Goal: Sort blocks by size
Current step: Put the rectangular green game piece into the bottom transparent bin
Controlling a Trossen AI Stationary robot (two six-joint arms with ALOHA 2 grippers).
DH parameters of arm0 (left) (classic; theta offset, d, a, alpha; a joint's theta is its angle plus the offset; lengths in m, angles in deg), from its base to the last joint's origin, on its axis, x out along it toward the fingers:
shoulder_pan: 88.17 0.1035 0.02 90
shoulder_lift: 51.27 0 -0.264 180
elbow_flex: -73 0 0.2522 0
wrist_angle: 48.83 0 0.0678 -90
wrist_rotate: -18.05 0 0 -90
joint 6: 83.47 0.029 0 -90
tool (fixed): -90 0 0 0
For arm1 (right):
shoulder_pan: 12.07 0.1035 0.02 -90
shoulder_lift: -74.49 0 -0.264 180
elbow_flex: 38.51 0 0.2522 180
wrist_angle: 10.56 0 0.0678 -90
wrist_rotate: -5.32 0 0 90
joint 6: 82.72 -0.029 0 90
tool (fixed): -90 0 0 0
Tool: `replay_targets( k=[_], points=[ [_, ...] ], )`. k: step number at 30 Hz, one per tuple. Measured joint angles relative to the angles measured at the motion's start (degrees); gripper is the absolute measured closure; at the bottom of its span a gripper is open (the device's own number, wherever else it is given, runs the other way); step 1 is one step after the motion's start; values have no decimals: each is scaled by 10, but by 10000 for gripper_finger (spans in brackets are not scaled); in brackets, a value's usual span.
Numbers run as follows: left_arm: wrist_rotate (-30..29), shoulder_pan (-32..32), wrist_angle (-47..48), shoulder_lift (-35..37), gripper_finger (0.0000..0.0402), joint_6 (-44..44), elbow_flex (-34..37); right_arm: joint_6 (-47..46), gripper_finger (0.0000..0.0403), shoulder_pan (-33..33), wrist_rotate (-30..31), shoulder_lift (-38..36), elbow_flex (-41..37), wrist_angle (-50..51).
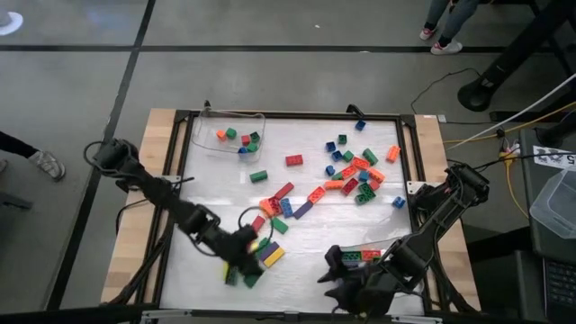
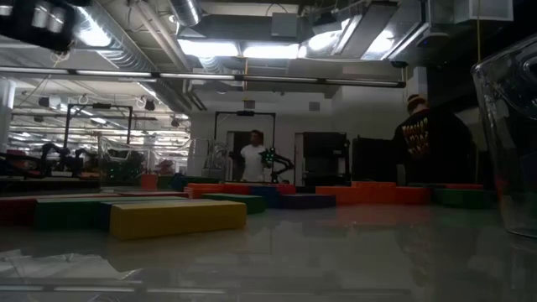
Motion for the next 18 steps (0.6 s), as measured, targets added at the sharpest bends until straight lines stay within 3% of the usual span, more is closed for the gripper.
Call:
replay_targets(
  k=[8, 13, 18],
  points=[
    [-2, 78, -64, 0, 271, -122, 0, 253, 230, -7, 2, 0, 0, -90],
    [-11, 110, -132, 0, 266, -121, 0, 289, 230, -37, -7, 0, 0, -106],
    [-11, 124, -136, 0, 268, -120, 0, 330, 230, -76, -56, 0, 0, -107]
  ],
)
